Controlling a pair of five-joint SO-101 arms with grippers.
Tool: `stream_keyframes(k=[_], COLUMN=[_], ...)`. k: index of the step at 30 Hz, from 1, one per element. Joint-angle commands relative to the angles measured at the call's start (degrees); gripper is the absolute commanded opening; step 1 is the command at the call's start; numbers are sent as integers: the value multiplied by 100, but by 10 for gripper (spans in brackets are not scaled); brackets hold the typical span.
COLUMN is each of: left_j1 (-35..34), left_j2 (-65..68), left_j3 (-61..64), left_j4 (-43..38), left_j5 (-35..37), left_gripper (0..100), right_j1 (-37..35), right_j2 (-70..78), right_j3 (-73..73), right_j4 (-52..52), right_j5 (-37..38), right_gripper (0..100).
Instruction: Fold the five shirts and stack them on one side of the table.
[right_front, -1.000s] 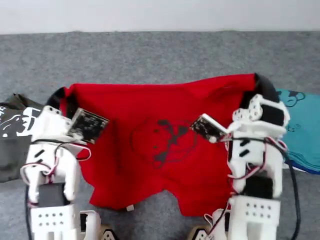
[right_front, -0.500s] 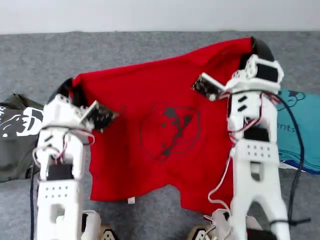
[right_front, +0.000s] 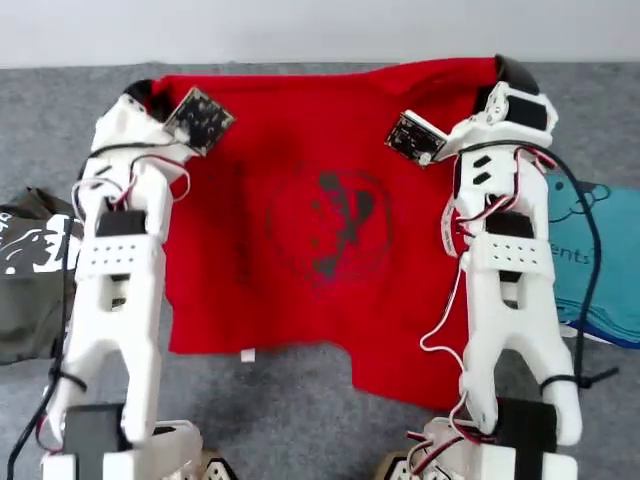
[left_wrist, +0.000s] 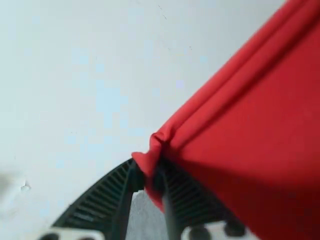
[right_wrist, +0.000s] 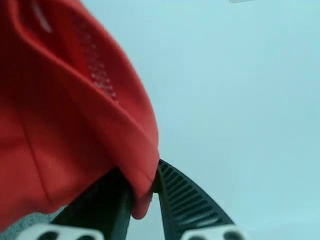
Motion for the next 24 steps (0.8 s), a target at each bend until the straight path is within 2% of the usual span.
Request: stream_keyframes(k=[1, 6, 14, 24], left_j1=[26, 53, 18, 44], left_j2=[26, 26, 26, 18], left_j3=[-532, -497, -541, -549], left_j4=[202, 1134, 3182, 5503], left_j5=[-88, -510, -598, -598], left_gripper=[15, 15, 14, 14], right_j1=[4, 31, 40, 31], right_j2=[-48, -268, -1991, -4136], right_j3=[-352, -185, 853, 2031], right_j4=[-110, 330, 2967, 5411], right_j5=[44, 44, 44, 62], right_gripper=[9, 9, 9, 9])
